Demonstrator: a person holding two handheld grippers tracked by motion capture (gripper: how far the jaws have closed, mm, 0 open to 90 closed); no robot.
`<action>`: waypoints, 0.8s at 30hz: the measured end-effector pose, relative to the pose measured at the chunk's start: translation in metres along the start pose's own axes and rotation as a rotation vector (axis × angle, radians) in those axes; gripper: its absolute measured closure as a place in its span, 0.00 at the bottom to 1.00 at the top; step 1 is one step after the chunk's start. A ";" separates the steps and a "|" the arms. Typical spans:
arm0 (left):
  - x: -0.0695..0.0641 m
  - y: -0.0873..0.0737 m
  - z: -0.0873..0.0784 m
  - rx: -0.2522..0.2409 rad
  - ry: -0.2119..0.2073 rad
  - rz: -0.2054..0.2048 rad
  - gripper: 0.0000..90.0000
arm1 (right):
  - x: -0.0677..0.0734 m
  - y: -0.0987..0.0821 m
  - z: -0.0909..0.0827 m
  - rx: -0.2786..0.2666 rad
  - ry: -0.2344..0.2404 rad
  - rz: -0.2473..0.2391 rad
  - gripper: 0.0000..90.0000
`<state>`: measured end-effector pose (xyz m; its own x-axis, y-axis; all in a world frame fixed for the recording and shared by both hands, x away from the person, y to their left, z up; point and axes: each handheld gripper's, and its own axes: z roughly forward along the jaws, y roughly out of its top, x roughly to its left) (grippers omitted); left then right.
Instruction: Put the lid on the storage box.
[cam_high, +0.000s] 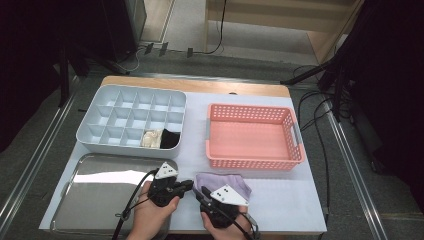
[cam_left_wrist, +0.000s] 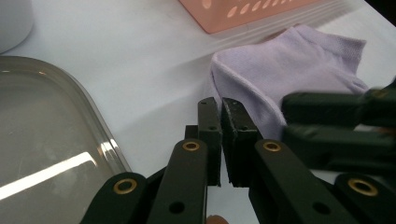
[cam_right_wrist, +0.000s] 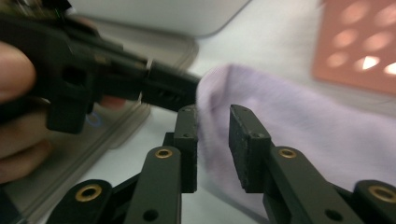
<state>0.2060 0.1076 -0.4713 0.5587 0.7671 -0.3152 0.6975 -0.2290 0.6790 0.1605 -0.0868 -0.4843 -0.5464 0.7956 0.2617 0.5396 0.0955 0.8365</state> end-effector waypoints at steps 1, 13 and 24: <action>0.000 0.000 0.000 0.001 0.000 -0.001 0.97 | -0.004 0.002 -0.006 -0.016 0.005 0.011 0.79; 0.001 -0.001 -0.002 0.010 -0.015 0.010 1.00 | -0.090 -0.001 -0.066 -0.048 -0.292 0.131 0.82; 0.002 -0.002 -0.003 -0.010 -0.023 -0.001 0.95 | -0.107 -0.010 -0.070 0.001 -0.259 0.174 0.80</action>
<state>0.2048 0.1113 -0.4712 0.5679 0.7537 -0.3308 0.6939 -0.2223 0.6849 0.1691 -0.2150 -0.4873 -0.2644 0.9259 0.2698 0.6113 -0.0555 0.7895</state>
